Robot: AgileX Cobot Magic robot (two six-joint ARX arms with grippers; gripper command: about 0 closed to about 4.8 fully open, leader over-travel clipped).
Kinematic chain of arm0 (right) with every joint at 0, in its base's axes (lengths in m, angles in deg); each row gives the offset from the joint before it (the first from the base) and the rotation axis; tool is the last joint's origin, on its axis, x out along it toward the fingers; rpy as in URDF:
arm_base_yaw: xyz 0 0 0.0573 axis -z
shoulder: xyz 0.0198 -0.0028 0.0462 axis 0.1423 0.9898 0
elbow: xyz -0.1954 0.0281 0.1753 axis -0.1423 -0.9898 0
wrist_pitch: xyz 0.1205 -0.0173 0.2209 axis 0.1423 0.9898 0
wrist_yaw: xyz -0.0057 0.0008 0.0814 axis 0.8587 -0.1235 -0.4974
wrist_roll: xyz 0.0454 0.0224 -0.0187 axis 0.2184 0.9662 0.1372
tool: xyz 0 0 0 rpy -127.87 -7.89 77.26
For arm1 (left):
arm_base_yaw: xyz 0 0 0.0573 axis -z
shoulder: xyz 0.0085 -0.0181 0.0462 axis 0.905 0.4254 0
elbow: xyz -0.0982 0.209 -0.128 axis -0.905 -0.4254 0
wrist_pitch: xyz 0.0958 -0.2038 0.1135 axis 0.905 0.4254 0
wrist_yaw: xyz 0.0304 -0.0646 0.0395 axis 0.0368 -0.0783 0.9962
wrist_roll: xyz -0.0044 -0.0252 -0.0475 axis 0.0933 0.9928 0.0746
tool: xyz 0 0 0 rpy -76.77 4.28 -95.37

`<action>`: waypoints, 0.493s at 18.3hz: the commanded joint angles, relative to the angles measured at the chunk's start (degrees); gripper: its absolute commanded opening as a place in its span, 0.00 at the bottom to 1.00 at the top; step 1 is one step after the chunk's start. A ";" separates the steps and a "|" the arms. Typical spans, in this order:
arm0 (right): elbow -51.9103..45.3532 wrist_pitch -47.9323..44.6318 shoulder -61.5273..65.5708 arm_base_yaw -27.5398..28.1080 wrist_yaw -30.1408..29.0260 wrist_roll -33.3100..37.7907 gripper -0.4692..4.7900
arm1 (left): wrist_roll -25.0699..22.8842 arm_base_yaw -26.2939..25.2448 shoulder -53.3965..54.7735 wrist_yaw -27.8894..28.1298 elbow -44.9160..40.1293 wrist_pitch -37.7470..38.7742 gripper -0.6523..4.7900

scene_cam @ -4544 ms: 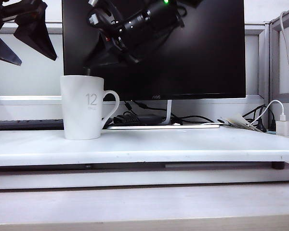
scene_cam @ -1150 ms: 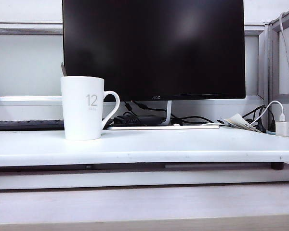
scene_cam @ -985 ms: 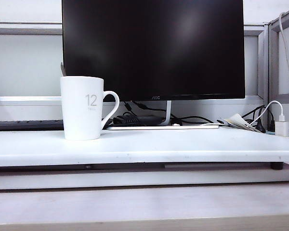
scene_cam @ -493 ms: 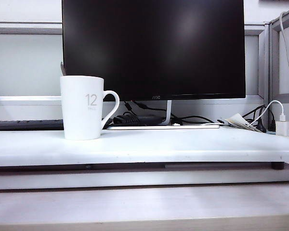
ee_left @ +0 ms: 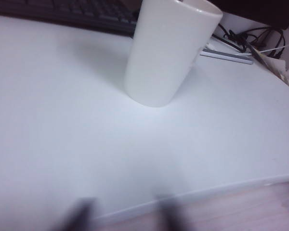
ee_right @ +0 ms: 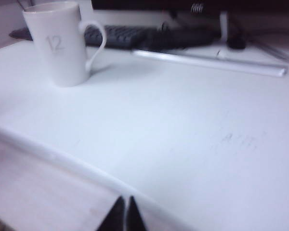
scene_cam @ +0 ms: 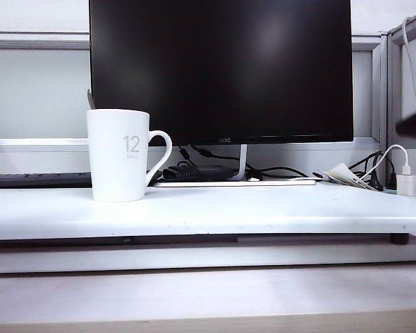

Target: Pick up a spoon and stir the liquid in the cup.

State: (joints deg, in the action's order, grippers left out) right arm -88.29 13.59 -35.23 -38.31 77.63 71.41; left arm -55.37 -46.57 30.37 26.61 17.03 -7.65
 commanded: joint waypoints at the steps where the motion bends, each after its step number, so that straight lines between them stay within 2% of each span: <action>1: -0.26 0.37 0.02 -0.11 -0.72 0.07 0.14 | -0.42 -0.04 -0.02 0.33 -0.39 -0.11 0.12; 9: -0.26 0.35 -0.11 -0.02 -0.70 0.04 0.14 | -0.44 -0.11 -0.20 -0.04 -0.42 -0.11 0.12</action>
State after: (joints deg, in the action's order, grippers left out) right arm -88.29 14.47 -35.26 -38.31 77.00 71.44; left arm -55.51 -46.57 30.33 26.76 16.92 -7.93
